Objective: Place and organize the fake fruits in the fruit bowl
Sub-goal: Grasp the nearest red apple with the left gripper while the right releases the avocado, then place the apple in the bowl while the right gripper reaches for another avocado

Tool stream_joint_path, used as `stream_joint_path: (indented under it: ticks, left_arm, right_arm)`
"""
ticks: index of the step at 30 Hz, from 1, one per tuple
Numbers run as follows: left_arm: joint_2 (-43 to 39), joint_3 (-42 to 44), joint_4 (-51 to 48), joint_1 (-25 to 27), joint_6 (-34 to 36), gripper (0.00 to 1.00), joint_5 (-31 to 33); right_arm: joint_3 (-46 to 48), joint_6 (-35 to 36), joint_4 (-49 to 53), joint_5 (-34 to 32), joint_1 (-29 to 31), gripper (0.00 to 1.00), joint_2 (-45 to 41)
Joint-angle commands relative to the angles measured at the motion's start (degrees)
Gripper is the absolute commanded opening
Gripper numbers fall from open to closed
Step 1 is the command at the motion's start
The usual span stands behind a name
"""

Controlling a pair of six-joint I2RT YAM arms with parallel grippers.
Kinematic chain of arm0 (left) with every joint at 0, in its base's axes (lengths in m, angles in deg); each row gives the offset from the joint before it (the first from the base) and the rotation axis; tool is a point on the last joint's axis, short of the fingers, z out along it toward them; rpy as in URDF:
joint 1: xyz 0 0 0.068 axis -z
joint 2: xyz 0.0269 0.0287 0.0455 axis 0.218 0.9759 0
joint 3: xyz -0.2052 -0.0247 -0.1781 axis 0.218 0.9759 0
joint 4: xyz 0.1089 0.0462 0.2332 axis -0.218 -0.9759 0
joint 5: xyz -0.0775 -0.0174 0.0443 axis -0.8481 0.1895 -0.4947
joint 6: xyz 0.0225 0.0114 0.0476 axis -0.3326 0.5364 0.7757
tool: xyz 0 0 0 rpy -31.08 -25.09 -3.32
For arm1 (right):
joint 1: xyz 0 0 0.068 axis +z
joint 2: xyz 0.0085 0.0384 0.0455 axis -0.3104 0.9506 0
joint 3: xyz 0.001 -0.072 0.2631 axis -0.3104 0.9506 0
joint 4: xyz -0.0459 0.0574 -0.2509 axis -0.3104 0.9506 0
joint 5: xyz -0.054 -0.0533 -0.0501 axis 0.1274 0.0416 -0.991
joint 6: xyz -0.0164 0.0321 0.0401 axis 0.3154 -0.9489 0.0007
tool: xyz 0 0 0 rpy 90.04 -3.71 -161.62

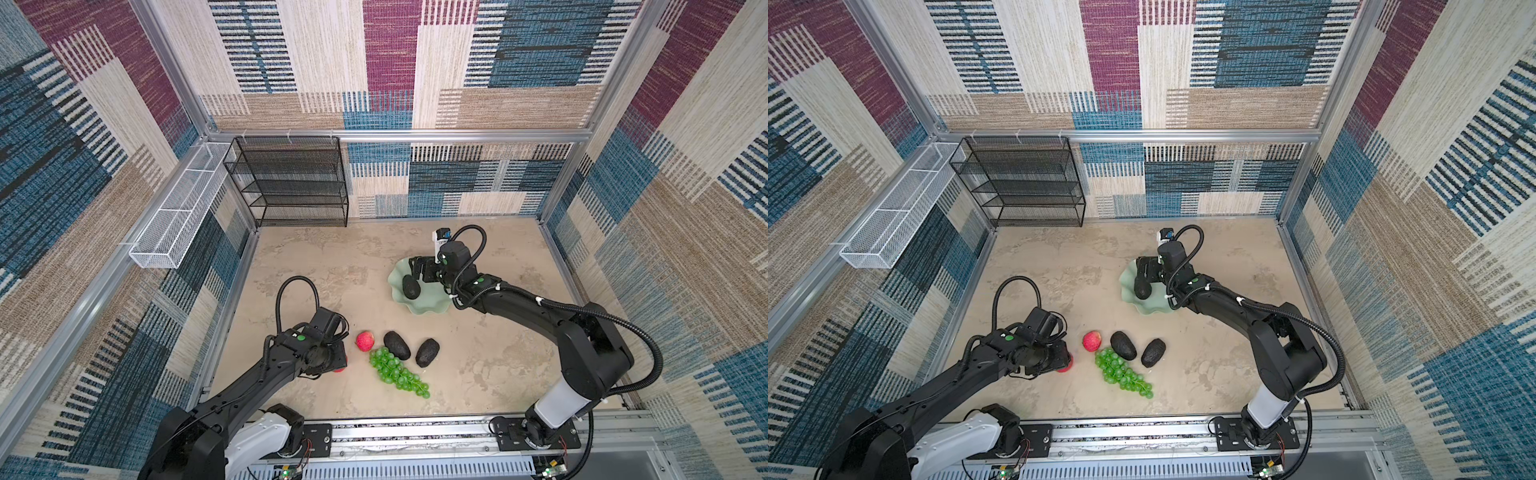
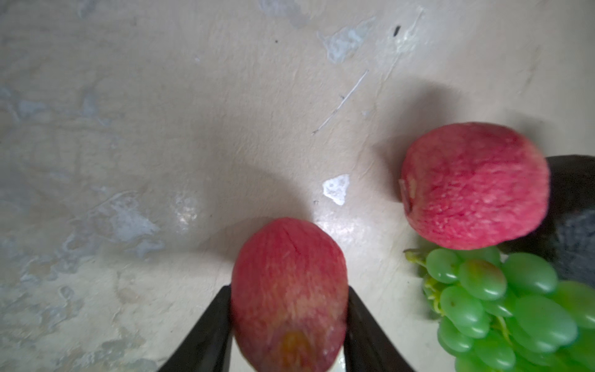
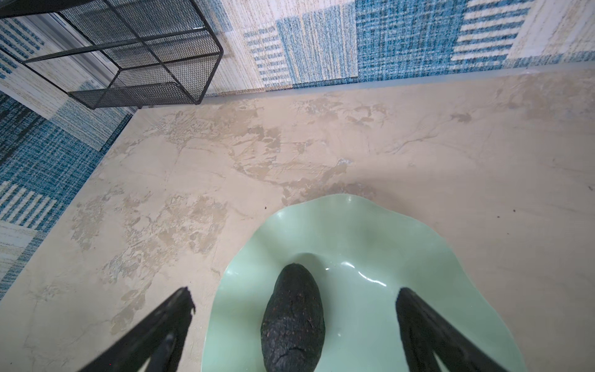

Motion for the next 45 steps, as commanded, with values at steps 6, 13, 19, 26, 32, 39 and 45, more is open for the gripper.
stream_joint_path:
  ticks: [6,13,19,26,32,39,45]
  left_arm:
    - [0.07,-10.89,2.82,0.52,4.79,0.49,-2.33]
    - [20.95,-32.11,9.49,4.87,11.57,0.49,-2.90]
    - [40.94,-51.02,10.34,9.82,15.55,0.48,-0.96]
    - [58.60,-69.23,6.87,12.24,16.99,0.48,0.23]
    - [68.63,-77.96,3.70,12.55,16.53,0.48,1.15]
    - [73.74,-81.61,0.00,12.57,15.03,0.52,2.82]
    - [74.05,-81.86,-0.58,12.51,13.95,0.57,2.12]
  right_arm:
    - [7.08,-4.38,-6.62,2.07,-2.16,1.00,-5.63]
    - [19.61,-7.84,-8.67,-2.13,-3.28,1.00,-16.52]
    - [29.02,-11.66,-5.74,-4.64,-3.49,1.00,-26.45]
    - [34.29,-15.21,-2.67,-3.49,-3.45,1.00,-31.38]
    - [35.28,-15.14,-1.30,-4.17,-3.49,1.00,-32.99]
    - [32.50,-14.73,4.74,-5.37,-3.36,0.99,-32.00]
    - [28.71,-15.06,11.45,-3.83,0.68,0.97,-28.71]
